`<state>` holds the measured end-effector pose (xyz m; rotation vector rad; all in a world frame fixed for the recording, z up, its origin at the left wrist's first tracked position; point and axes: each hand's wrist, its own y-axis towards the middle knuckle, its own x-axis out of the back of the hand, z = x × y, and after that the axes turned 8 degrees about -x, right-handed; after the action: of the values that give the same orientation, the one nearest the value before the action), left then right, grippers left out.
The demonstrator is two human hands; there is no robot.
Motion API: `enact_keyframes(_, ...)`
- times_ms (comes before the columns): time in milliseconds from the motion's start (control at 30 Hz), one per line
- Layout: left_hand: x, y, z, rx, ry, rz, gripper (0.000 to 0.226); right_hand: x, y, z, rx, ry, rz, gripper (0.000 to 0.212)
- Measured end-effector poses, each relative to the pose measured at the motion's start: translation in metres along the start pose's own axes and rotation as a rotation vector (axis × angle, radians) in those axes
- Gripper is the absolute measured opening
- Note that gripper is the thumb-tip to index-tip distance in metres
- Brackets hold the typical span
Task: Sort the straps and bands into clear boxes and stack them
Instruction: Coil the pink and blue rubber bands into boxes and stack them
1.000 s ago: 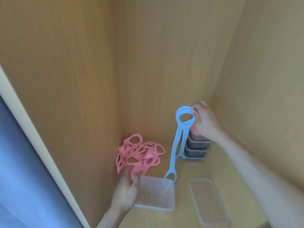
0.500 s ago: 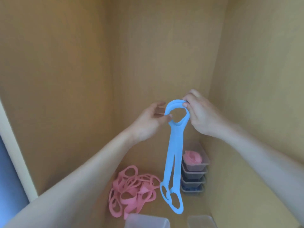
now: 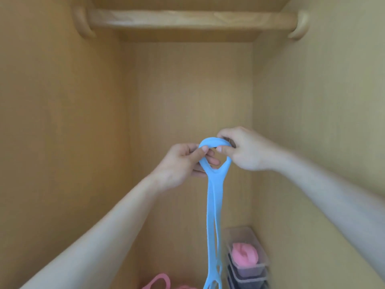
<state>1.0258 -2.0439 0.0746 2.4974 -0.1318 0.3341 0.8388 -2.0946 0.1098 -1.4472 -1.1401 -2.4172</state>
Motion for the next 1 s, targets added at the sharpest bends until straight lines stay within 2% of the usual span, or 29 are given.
enact_keyframes(200,-0.006,-0.008,0.020,0.051,-0.129,-0.035,0.050,-0.012,-0.006,-0.007,0.024,0.146,-0.055,0.014)
enact_keyframes(333,-0.016,-0.017,0.027,0.104,-0.264,0.094,0.046,-0.011,-0.009,-0.006,0.063,0.208,-0.111,0.015)
enact_keyframes(500,-0.024,-0.023,0.033,0.136,-0.271,0.108,0.030,-0.011,-0.008,-0.008,0.059,0.277,-0.164,0.013)
enact_keyframes(600,-0.027,-0.023,0.035,0.157,-0.347,0.150,0.031,-0.010,-0.007,-0.011,0.055,0.292,-0.172,0.013)
enact_keyframes(700,-0.024,-0.024,0.042,0.186,-0.429,0.266,0.047,-0.011,-0.006,-0.012,0.055,0.294,-0.180,0.013)
enact_keyframes(800,-0.024,-0.025,0.058,0.258,-0.395,0.345,0.054,-0.009,-0.004,-0.012,0.039,0.293,-0.216,0.013)
enact_keyframes(1000,-0.036,-0.037,0.079,0.346,-0.287,0.347,0.037,0.007,0.001,-0.020,-0.007,0.321,-0.325,0.013)
